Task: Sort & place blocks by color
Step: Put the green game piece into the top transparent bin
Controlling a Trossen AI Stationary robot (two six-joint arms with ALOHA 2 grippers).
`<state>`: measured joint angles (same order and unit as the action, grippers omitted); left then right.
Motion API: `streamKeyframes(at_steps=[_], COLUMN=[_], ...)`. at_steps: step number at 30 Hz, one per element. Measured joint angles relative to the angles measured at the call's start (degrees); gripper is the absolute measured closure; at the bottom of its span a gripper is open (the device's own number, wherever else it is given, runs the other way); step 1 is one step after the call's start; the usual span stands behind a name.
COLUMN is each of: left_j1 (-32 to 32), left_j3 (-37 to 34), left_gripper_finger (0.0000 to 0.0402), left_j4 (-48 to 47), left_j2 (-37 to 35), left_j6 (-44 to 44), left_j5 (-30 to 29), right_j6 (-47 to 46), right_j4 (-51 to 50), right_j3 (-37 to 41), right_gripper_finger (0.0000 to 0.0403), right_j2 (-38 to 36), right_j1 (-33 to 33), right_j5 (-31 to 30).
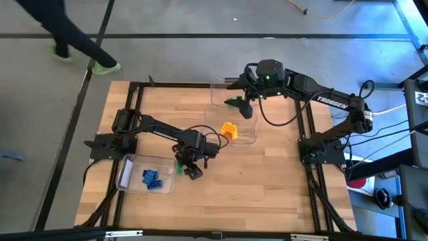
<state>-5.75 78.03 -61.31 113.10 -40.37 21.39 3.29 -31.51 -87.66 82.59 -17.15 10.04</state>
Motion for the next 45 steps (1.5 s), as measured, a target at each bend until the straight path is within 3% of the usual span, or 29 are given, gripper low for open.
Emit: streamKeyframes(at_steps=[4,9,13,17,22,25,28,35,45], left_j1=[-0.1,0.9,2.8,4.2,2.5,1.5,1.8,1.1,-1.0], left_j3=[0.0,-0.1,-0.1,-0.1,-0.1,-0.1,0.0,0.0,-0.1], left_gripper_finger=[0.0198,0.0198,0.0198,0.0198,0.0198,0.0198,0.0198,0.0198,0.0200], left_j4=[-0.5,1.0,0.9,-0.2,-0.7,-0.2,1.0,1.7,-7.0], left_j2=[0.0,0.1,0.1,-0.7,-6.0,-8.5,-8.3,-4.3,-1.2], left_j6=[1.5,2.2,6.3,10.2,22.3,25.8,21.3,7.5,7.7], left_j5=[-1.8,-11.0,-14.2,-14.5,-14.8,-11.3,-7.1,-5.5,-5.8], right_j6=[0.0,-0.1,-0.1,-0.7,-1.3,-1.4,-1.4,-1.5,-1.5], right_j4=[0.0,0.0,0.0,-0.1,-0.3,-0.2,-0.2,-0.3,0.0], right_j3=[0.0,0.0,0.0,0.0,0.0,0.0,0.0,0.0,0.0], right_gripper_finger=[0.0107,0.0107,0.0107,0.0107,0.0107,0.0107,0.0107,0.0107,0.0107], right_j2=[0.0,0.0,0.0,0.0,0.0,0.0,0.0,0.1,0.1], right_j1=[0.0,0.0,0.0,0.0,0.0,0.0,0.0,0.0,0.0], right_j5=[0.0,-0.1,-0.1,0.0,0.0,0.0,-0.3,-1.4,-1.5])
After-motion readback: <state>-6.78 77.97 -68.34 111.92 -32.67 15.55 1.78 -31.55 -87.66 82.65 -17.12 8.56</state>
